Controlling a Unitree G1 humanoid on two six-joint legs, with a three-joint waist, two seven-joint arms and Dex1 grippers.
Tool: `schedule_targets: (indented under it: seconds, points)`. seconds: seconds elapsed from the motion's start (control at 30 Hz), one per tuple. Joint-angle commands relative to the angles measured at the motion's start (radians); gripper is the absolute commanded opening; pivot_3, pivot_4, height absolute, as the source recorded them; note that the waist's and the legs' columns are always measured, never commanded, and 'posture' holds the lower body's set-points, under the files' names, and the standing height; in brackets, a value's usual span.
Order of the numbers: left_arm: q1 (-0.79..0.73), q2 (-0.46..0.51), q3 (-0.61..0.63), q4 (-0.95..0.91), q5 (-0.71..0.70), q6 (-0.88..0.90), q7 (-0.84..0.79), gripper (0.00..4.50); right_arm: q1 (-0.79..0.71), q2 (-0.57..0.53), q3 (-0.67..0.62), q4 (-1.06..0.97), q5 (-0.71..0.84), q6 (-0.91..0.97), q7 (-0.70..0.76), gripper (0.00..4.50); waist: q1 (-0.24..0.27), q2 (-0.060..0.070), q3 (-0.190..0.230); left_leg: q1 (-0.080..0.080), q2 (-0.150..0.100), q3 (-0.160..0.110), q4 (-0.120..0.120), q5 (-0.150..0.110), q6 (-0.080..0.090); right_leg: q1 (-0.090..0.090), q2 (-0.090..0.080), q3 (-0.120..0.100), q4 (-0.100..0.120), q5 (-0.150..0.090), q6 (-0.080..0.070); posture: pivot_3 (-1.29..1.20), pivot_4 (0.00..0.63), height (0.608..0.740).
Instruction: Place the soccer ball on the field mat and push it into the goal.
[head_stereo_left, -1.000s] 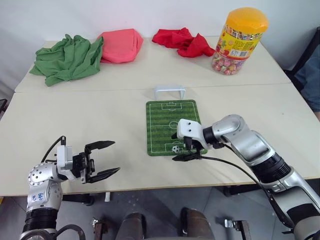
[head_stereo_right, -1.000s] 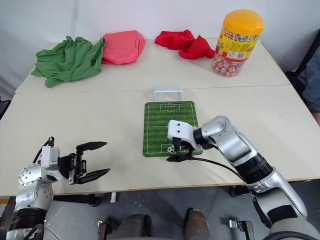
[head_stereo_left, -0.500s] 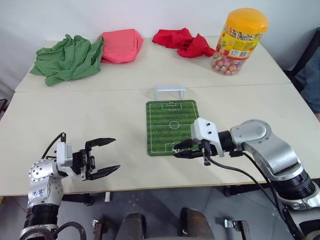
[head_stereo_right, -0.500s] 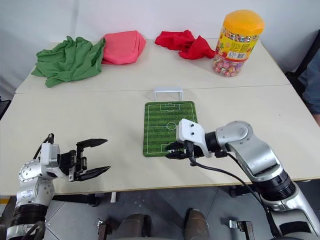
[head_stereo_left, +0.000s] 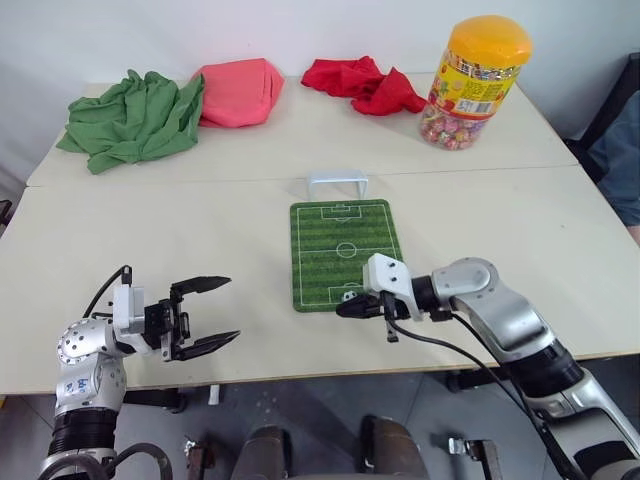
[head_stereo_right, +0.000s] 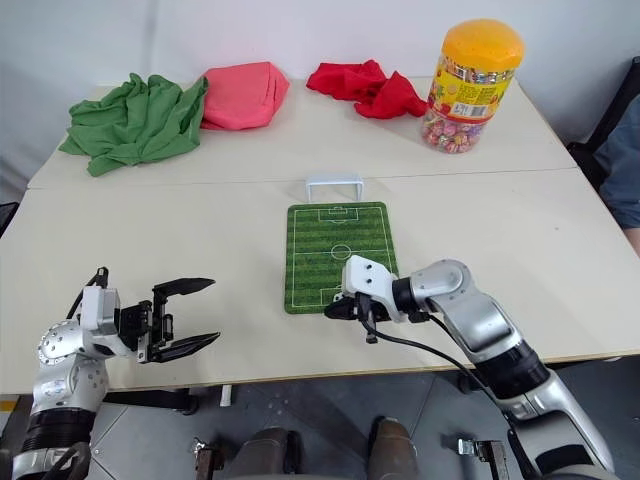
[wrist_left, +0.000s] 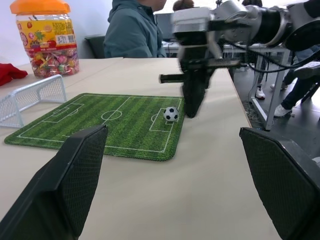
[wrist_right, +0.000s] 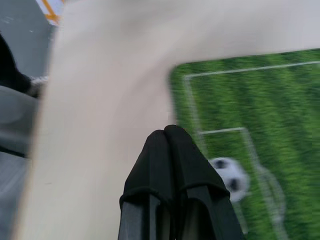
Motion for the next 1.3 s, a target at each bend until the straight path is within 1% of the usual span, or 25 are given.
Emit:
schedule_targets:
  seconds: [0.03,0.1,0.17,0.27,0.33,0.4,0.47,0.63,0.77,0.87,0.97,1.07,1.13,1.23,1.3]
  points:
    - [0.020,0.010,0.028,-0.034,-0.016,-0.001,0.011,4.50,-0.068,0.022,-0.006,0.114,-0.062,-0.077,-0.037,0.04,-0.001,0.000,0.000,0.000,0.000,0.000,0.000,0.000,0.000,0.000,0.000,0.000,0.000,0.000,0.000,0.00,0.150,0.740]
    - [0.019,0.011,0.030,-0.033,-0.013,-0.003,0.015,4.50,-0.134,0.044,-0.034,0.218,-0.109,-0.135,-0.114,0.04,-0.003,0.000,0.000,0.000,0.000,0.000,0.000,0.000,0.000,0.000,0.000,0.000,0.001,0.000,0.000,0.00,0.150,0.740]
    - [0.015,0.011,0.034,-0.027,-0.012,-0.007,0.020,4.50,-0.186,0.076,-0.088,0.273,-0.117,-0.205,-0.195,0.04,-0.006,0.000,0.000,0.000,0.000,0.000,0.001,0.000,0.000,0.000,0.000,0.000,0.001,0.000,0.000,0.00,0.150,0.740]
    - [0.010,0.010,0.035,-0.022,-0.011,-0.007,0.024,4.50,-0.216,0.147,-0.187,0.209,-0.041,-0.226,-0.262,0.04,-0.014,0.000,0.000,0.000,0.000,0.000,0.000,0.000,0.000,-0.001,0.000,0.000,0.001,0.000,0.000,0.00,0.150,0.740]
    - [0.006,0.007,0.032,-0.019,-0.009,-0.007,0.026,4.50,-0.196,0.147,-0.204,0.128,-0.002,-0.193,-0.230,0.04,-0.020,0.000,0.000,0.000,0.000,0.000,-0.001,0.000,0.000,-0.001,0.000,-0.001,0.001,0.000,0.000,0.00,0.150,0.740]
    - [-0.001,0.000,0.024,-0.014,-0.005,-0.008,0.029,4.50,-0.154,0.107,-0.212,0.019,0.043,-0.136,-0.177,0.04,-0.018,0.000,0.000,0.000,0.000,0.000,-0.002,0.000,-0.001,-0.001,0.000,-0.001,0.001,0.000,0.000,0.00,0.150,0.740]
    - [-0.011,-0.005,0.017,-0.007,0.000,-0.006,0.034,4.50,-0.122,0.064,-0.219,-0.027,0.051,-0.112,-0.153,0.04,-0.017,0.000,0.000,0.000,0.000,0.000,-0.001,-0.001,0.000,-0.001,0.000,-0.001,0.001,0.000,0.000,0.00,0.150,0.740]
    - [-0.028,0.003,-0.008,0.015,0.027,0.025,0.056,4.50,-0.063,-0.072,-0.234,-0.022,0.037,-0.097,-0.092,0.04,-0.019,0.000,0.000,0.000,0.000,0.001,0.000,-0.001,0.001,-0.001,0.000,0.000,0.001,0.000,0.000,0.00,0.150,0.740]
    - [-0.036,0.021,-0.024,0.024,0.059,0.087,0.110,4.50,-0.017,-0.167,-0.267,0.006,0.032,-0.072,-0.079,0.04,-0.019,0.000,0.000,0.001,0.000,0.002,0.000,-0.001,0.000,-0.001,0.000,0.000,0.001,0.000,0.000,0.00,0.150,0.740]
    - [-0.051,0.022,-0.021,0.042,0.096,0.106,0.188,4.50,0.043,-0.231,-0.319,0.006,0.089,-0.039,-0.019,0.61,-0.017,-0.001,0.000,0.001,0.000,0.002,-0.001,-0.001,0.000,-0.001,0.000,0.000,0.001,0.000,0.000,0.00,0.150,0.740]
    - [-0.071,0.016,-0.010,0.065,0.102,0.071,0.194,4.50,0.102,-0.264,-0.372,0.042,0.154,-0.063,0.070,1.66,-0.017,-0.001,0.001,0.001,0.000,0.003,-0.001,-0.001,0.001,-0.001,0.000,0.000,0.001,0.000,0.000,0.00,0.150,0.740]
    - [-0.088,0.038,-0.008,0.114,0.107,0.061,0.166,4.50,0.180,-0.278,-0.443,0.166,0.198,-0.208,0.186,2.73,-0.017,-0.001,0.001,0.001,0.000,0.003,0.000,-0.001,0.001,0.000,0.000,0.000,0.000,0.000,0.000,0.00,0.150,0.740]
    - [-0.092,0.060,0.006,0.145,0.099,0.057,0.138,4.50,0.186,-0.280,-0.474,0.270,0.197,-0.298,0.225,3.45,-0.017,-0.002,0.001,0.001,0.000,0.004,0.000,-0.001,0.001,0.000,0.000,0.000,-0.001,0.000,0.000,0.00,0.150,0.740]
    - [-0.095,0.083,0.020,0.170,0.084,0.060,0.112,4.50,0.165,-0.258,-0.517,0.376,0.254,-0.349,0.307,4.47,-0.021,-0.002,0.001,0.002,0.000,0.004,0.000,-0.001,0.001,0.000,0.000,0.000,-0.001,0.000,0.000,0.00,0.150,0.740]
    - [-0.104,0.101,0.030,0.216,0.100,0.054,0.109,4.50,0.158,-0.276,-0.504,0.446,0.209,-0.425,0.326,4.47,-0.021,-0.002,0.001,0.003,0.001,0.005,0.000,-0.001,0.001,0.000,0.000,0.001,0.000,0.000,0.000,0.00,0.150,0.740]
